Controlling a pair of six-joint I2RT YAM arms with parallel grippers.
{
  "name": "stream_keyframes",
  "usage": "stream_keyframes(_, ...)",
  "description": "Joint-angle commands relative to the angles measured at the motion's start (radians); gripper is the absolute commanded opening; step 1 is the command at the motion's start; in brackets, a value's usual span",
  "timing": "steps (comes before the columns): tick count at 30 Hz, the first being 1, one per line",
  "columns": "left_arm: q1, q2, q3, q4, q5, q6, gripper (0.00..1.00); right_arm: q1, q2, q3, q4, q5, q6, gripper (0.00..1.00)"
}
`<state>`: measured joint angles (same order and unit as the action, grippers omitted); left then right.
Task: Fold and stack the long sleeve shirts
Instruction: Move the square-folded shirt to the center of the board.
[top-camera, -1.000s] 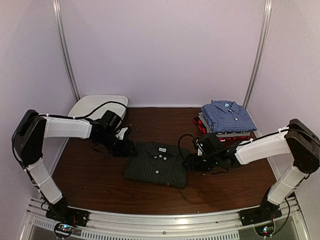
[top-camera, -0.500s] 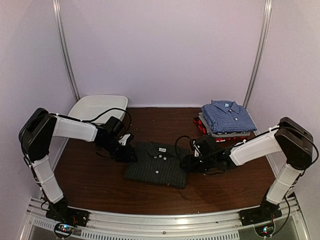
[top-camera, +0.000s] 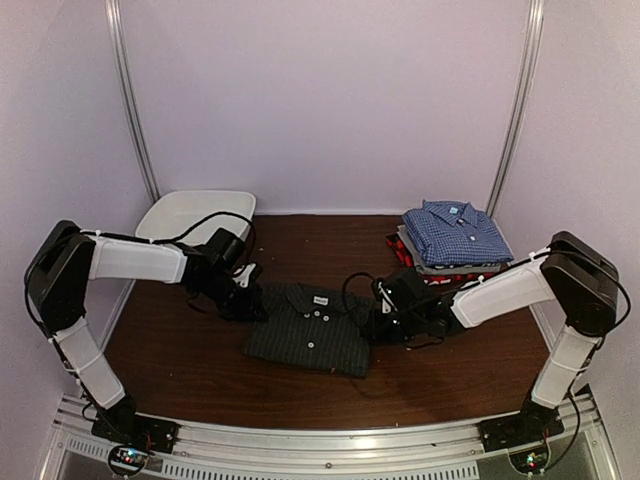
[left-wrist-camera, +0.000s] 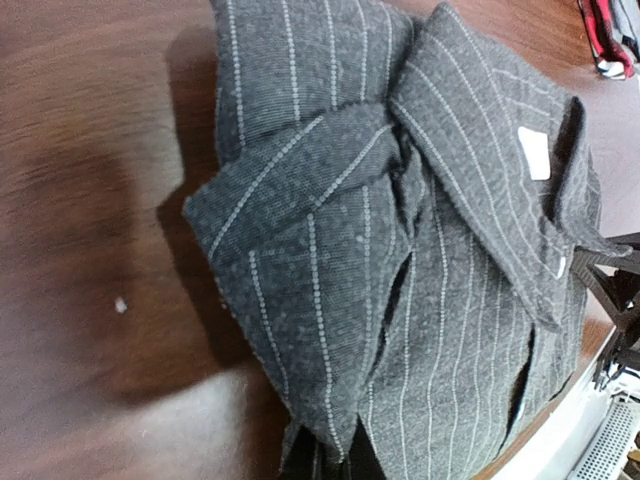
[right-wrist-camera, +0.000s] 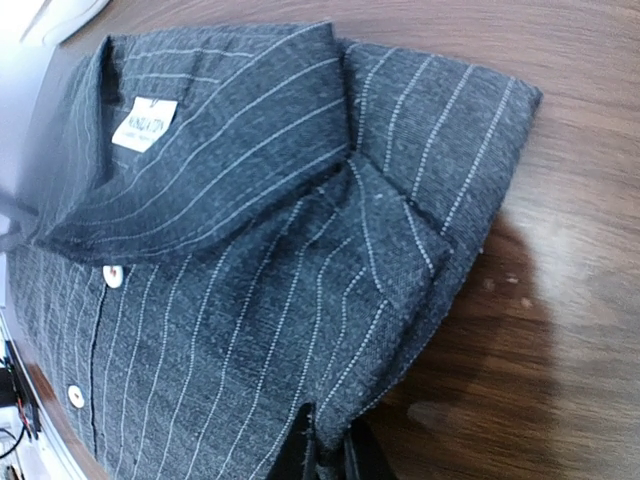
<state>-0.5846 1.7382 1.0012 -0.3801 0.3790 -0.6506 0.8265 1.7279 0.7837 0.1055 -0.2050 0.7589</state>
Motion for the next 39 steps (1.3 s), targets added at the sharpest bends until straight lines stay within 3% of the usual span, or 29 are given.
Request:
stream_keyframes(1, -0.003, -0.095, -0.028, -0.092, -0.112, -0.021, 0.00, 0.037, 0.037, 0.059, -0.024, -0.009, -0.018, 0.05)
stream_keyframes(14, 0.019, -0.326, -0.274, -0.224, -0.310, -0.087, 0.00, 0.207, 0.207, 0.208, 0.011, -0.024, 0.038, 0.04)
stream_keyframes(22, 0.022, -0.348, -0.290, -0.240, -0.356, -0.141, 0.00, 0.238, 0.228, 0.231, -0.004, 0.000, 0.046, 0.06)
stream_keyframes(26, 0.022, -0.354, -0.285, -0.247, -0.364, -0.162, 0.15, 0.238, 0.204, 0.230, -0.035, 0.031, 0.034, 0.18)
stream_keyframes(31, 0.022, -0.388, -0.281, -0.259, -0.437, -0.196, 0.60, 0.238, 0.159, 0.238, -0.079, 0.067, 0.024, 0.43)
stream_keyframes(33, 0.022, -0.406, -0.262, -0.275, -0.465, -0.203, 0.73, 0.238, 0.137, 0.250, -0.111, 0.095, 0.012, 0.50)
stream_keyframes(39, 0.021, -0.457, -0.137, -0.327, -0.515, -0.171, 0.84, 0.236, 0.057, 0.267, -0.209, 0.198, -0.018, 0.65)
